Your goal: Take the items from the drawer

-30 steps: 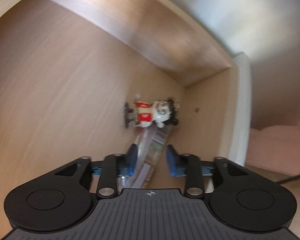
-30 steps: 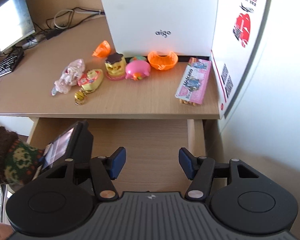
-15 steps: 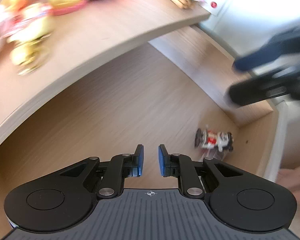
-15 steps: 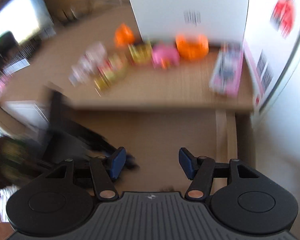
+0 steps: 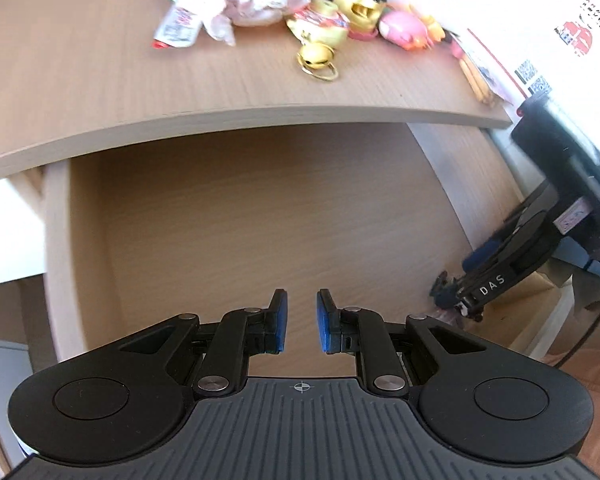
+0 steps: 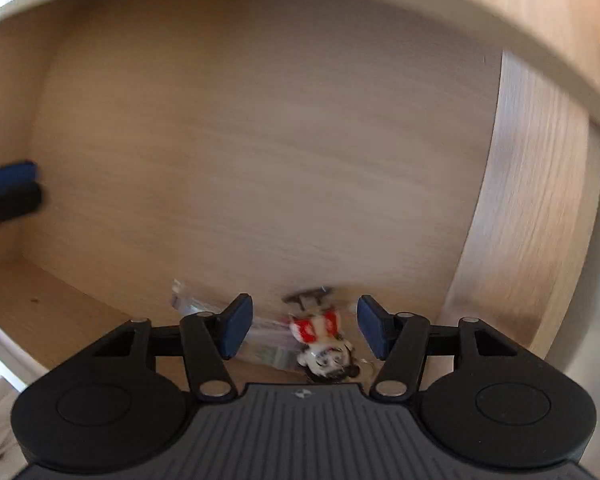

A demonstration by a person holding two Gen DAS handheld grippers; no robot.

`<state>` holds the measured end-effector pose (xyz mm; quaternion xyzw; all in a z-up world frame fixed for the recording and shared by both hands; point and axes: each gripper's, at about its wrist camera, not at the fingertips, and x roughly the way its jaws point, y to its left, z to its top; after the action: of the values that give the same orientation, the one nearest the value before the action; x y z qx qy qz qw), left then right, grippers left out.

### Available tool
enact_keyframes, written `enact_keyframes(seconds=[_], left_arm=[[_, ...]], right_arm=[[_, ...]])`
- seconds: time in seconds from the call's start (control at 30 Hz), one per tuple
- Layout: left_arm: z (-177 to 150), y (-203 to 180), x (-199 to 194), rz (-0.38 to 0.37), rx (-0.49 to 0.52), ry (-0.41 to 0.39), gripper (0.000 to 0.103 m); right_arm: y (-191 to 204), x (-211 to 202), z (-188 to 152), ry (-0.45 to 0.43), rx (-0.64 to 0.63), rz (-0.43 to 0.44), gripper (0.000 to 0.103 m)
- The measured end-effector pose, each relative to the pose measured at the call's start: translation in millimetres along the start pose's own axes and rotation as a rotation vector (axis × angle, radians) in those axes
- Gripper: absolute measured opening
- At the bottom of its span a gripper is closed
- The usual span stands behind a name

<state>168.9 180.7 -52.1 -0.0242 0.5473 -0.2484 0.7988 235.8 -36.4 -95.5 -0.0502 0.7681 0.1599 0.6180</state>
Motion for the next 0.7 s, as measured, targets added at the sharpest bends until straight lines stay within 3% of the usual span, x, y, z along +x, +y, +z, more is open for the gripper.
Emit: enact_keyframes(seconds=[0.1,0.17,0.3,0.4,0.43,0.47,0.6,0.7], left_arm=[[-8.6,2.3,-5.2,0.001,-0.025,-0.029,0.017],[-11.0,7.9,-11.9,-0.001,-0.049,-0.043,0.017],[-9.4,27.6,-40.5,0.008,-0.083,-0.06,0.017],[-9.0,34.4,-49.9,0.005,-0.128,-0.078,0.017],[-9.4,35.8,-49.1,0.0,-0.144,-0.082,0.017],[-9.2,36.6,-47.8,-0.006,-0.156,-0.085,0.017],[-13.1,37.9,-46.4,-0.032,-0.179,-0.088,0.017],[-17.2,38.4,-47.2,-0.039,-0.196,-0.084,0.017]], right_arm=[[4.2,9.2,2.4,0.057,-0.045,-0.018,0.03],[12.5,8.5,5.2,0.037,-0.081,-0.049,0.028],[36.3,-21.3,14.5,-0.167,-0.164,-0.157,0.028],[43.1,-42.9,20.0,-0.22,-0.182,-0.129,0.034],[42.1,-43.7,22.0,-0.192,-0.177,-0.093,0.046],[39.8,-40.7,24.0,-0.148,-0.162,-0.058,0.052],[16.7,-5.6,28.8,0.067,-0.001,0.03,0.052],[2.3,11.7,26.3,0.132,0.067,0.051,0.052]])
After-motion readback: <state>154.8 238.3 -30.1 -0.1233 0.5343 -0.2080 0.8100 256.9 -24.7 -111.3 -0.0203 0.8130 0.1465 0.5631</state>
